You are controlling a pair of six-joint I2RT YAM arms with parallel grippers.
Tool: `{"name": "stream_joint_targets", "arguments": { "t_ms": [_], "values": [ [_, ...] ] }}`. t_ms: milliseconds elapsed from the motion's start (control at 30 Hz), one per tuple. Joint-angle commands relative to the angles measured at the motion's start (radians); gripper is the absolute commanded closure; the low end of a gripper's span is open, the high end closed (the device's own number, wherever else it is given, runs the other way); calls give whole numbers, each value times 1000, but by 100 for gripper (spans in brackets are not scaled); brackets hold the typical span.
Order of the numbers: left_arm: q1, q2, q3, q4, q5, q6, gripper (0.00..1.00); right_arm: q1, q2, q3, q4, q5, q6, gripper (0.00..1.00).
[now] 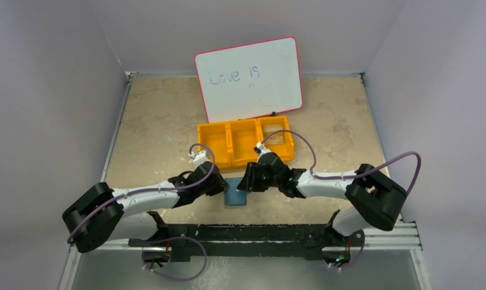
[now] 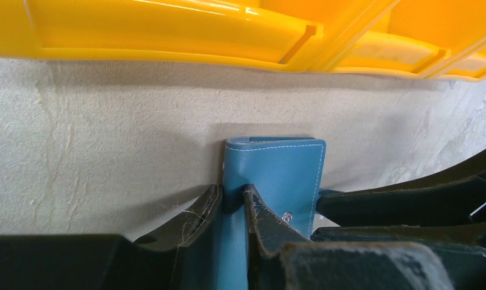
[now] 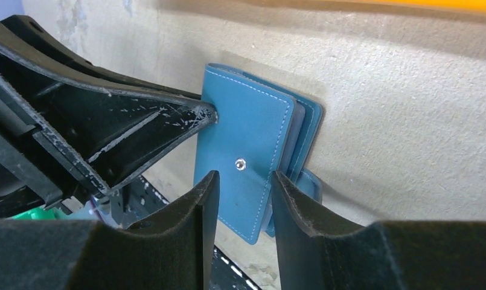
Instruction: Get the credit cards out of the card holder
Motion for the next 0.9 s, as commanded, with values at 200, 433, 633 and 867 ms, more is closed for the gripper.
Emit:
{"name": "stream_joint_targets", "arguments": {
  "t_ms": [200, 433, 633, 867],
  "values": [
    [-4, -43, 23, -18, -15, 18, 80, -2, -88, 6, 183, -111, -42, 61],
    [-4, -121, 28, -53, -59, 9, 60, -2, -30, 46, 214, -170, -58, 61],
    [-4, -229, 30, -198, -148, -11, 56, -2, -40, 65, 147, -79, -14, 60],
    [-4, -325, 35, -326, -241, -32, 55, -1, -12, 94, -88, 65, 18, 54]
  ]
}}
